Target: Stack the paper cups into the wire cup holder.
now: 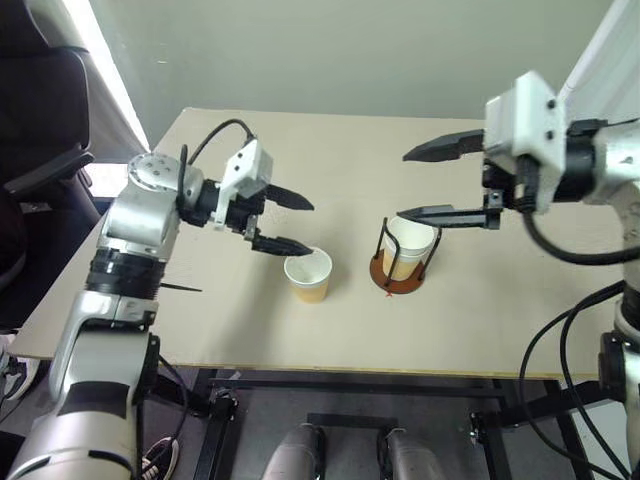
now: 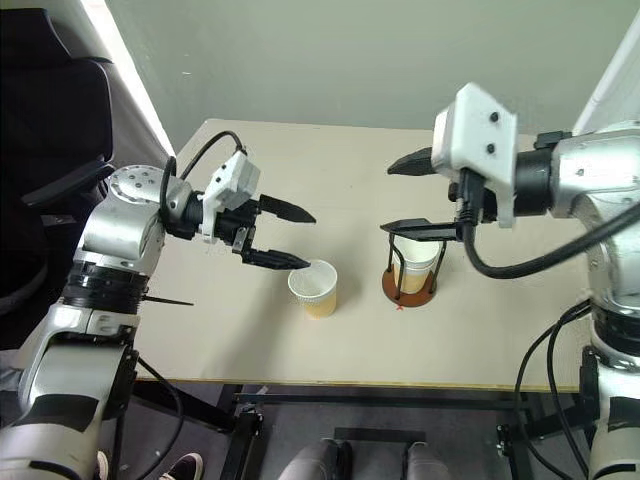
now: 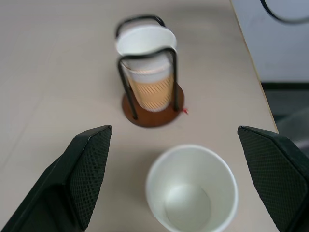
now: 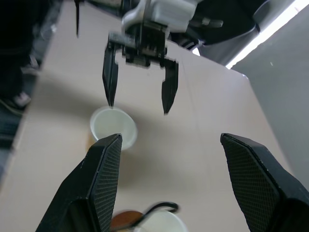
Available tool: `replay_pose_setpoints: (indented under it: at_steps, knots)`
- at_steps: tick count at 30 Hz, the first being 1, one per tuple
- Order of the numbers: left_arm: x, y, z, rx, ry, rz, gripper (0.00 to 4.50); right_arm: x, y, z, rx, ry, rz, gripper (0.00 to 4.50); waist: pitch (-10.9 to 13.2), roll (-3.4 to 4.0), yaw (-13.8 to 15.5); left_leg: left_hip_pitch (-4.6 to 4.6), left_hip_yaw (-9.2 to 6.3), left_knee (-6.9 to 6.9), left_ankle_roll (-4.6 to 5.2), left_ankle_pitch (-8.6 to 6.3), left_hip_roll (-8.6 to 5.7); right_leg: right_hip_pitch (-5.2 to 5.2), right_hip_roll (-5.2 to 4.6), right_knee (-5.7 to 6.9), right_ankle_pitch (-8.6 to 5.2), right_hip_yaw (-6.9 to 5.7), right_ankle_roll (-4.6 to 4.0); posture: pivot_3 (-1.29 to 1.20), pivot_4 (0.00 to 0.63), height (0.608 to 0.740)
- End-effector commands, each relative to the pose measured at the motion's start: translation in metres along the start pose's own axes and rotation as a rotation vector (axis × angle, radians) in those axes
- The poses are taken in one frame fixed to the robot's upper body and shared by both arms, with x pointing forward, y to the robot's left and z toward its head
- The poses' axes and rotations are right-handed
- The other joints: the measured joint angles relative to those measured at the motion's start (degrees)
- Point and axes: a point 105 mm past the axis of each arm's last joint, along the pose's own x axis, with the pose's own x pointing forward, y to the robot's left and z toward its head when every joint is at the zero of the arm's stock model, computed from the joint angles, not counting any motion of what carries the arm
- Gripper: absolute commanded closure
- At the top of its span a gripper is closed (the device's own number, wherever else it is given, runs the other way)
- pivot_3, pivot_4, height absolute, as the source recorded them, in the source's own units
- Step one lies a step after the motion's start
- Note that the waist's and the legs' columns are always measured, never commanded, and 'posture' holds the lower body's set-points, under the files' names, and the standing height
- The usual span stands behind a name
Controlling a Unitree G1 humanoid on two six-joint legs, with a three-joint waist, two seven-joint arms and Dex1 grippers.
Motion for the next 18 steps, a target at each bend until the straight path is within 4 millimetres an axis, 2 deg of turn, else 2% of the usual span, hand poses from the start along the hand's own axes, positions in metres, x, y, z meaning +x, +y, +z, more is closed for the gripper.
replay_pose_setpoints:
  at_steps: [1, 3, 6, 11, 18]
  knots:
    - [-0.003, -0.017, 0.016, 0.114, 0.035, -0.081, 0.0, -0.014, 0.005, 0.003, 0.026, 0.001, -0.018, 1.2, 0.0, 0.0, 0.0, -0.02, 0.01, 0.0, -0.1, -0.06, -0.01, -0.02, 0.0, 0.0, 0.0, 0.01, -0.01, 0.0, 0.15, 0.74]
    - [-0.003, -0.026, 0.02, 0.155, 0.061, -0.112, 0.0, -0.016, 0.006, -0.001, 0.044, 0.018, -0.023, 1.2, 0.0, 0.0, -0.1, -0.01, 0.03, 0.0, -0.47, -0.29, -0.01, -0.03, -0.01, 0.02, 0.01, 0.03, -0.01, 0.0, 0.15, 0.74]
    - [-0.002, -0.032, 0.023, 0.207, 0.103, -0.138, 0.0, -0.018, 0.004, -0.004, 0.057, 0.029, -0.03, 1.2, 0.0, 0.0, -0.1, 0.02, 0.02, 0.0, -0.47, -0.27, 0.0, -0.03, -0.01, 0.08, 0.02, 0.03, -0.03, 0.0, 0.15, 0.74]
    - [-0.001, -0.03, 0.003, 0.338, 0.279, -0.12, 0.0, -0.021, 0.005, -0.006, 0.077, 0.041, -0.007, 1.2, 0.0, 0.01, -0.1, 0.07, 0.01, 0.0, -0.55, -0.27, 0.01, -0.01, 0.0, 0.11, 0.06, 0.03, -0.1, 0.0, 0.15, 0.74]
    - [0.007, -0.024, -0.017, 0.392, 0.368, -0.082, 0.0, -0.028, 0.006, -0.006, 0.105, 0.056, 0.031, 1.2, 0.0, 0.0, -0.1, 0.01, 0.01, 0.01, -0.59, -0.29, 0.0, -0.03, -0.01, 0.09, 0.08, 0.04, -0.12, 0.0, 0.15, 0.74]
